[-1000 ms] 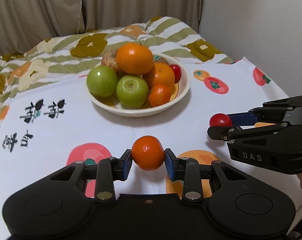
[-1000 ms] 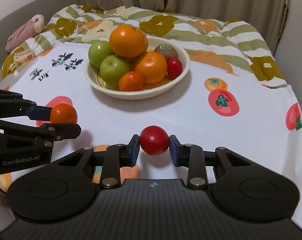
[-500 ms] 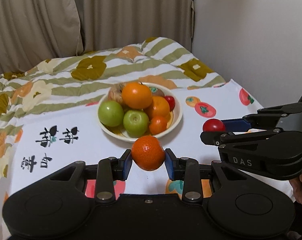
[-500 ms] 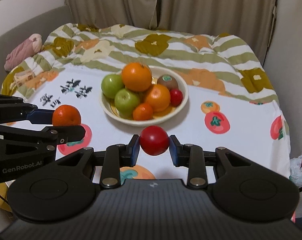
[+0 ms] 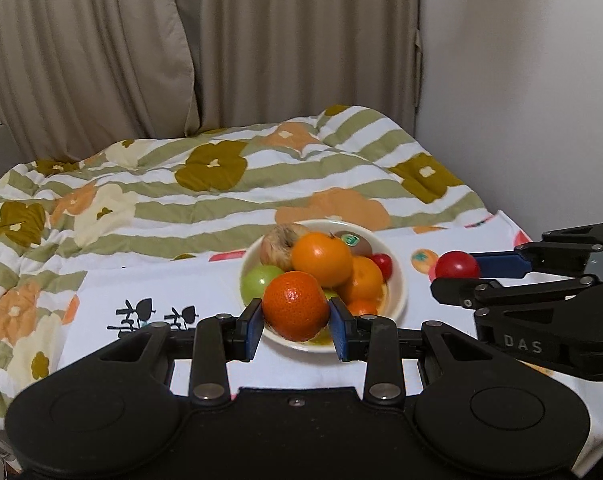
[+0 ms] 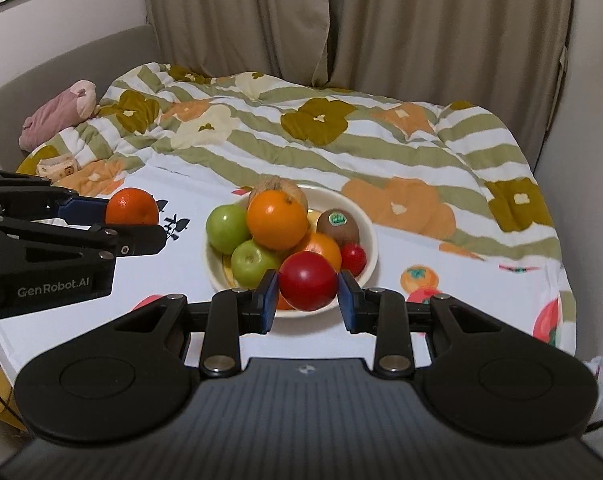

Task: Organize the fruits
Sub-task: 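Carry the tangerine and tomato into the duck bowl and open both tools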

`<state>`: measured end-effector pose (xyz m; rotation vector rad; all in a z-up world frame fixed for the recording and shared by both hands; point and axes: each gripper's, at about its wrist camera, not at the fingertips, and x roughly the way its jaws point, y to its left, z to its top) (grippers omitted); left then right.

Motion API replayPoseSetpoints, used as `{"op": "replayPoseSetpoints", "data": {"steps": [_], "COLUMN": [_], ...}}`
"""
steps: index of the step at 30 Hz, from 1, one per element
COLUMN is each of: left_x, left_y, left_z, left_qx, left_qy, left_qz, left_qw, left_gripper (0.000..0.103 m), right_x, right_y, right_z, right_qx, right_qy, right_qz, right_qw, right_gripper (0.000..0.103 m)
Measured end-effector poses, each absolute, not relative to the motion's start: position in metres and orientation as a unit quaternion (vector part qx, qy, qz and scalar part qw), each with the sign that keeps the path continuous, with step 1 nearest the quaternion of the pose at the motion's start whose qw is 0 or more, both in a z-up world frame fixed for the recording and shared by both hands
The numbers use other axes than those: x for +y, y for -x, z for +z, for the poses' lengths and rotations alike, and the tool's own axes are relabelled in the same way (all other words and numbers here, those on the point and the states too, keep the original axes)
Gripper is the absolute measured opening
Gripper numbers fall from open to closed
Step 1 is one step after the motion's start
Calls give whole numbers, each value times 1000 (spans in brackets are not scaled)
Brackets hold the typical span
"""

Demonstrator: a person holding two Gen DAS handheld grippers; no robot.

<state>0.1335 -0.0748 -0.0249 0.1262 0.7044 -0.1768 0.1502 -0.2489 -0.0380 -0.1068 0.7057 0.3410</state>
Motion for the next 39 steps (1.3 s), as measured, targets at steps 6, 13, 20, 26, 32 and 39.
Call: {"op": "replayPoseSetpoints", "data": {"steps": [6, 13, 20, 26, 32, 39], "left_x": [-75, -81, -81, -84, -83, -78], "left_y": [-161, -191, -207, -211, -204, -196], "left_z": [-39, -65, -90, -96, -84, -77], "left_qx": [359, 385, 413, 423, 399, 399], "left_qy": [-56, -60, -66, -68, -66, -62], "left_qz": [-69, -51, -37, -38, -43, -37], "left_qw": [929, 920, 907, 903, 913, 914], "left_gripper": [38, 38, 38, 43, 89, 89], "right_x": [-252, -259, -262, -265, -269, -273], "right_y": [-179, -209, -228, -237, -237, -236], "right_z": [-47, -67, -84, -91, -94, -97], "right_qx": [355, 376, 394, 403, 407, 412], "right_qy": [58, 59, 59, 59, 58, 57], "right_qz": [176, 188, 196, 199, 197, 194], "right_qw": [916, 905, 896, 892, 890, 889], "right_gripper": [47, 47, 47, 47, 47, 47]}}
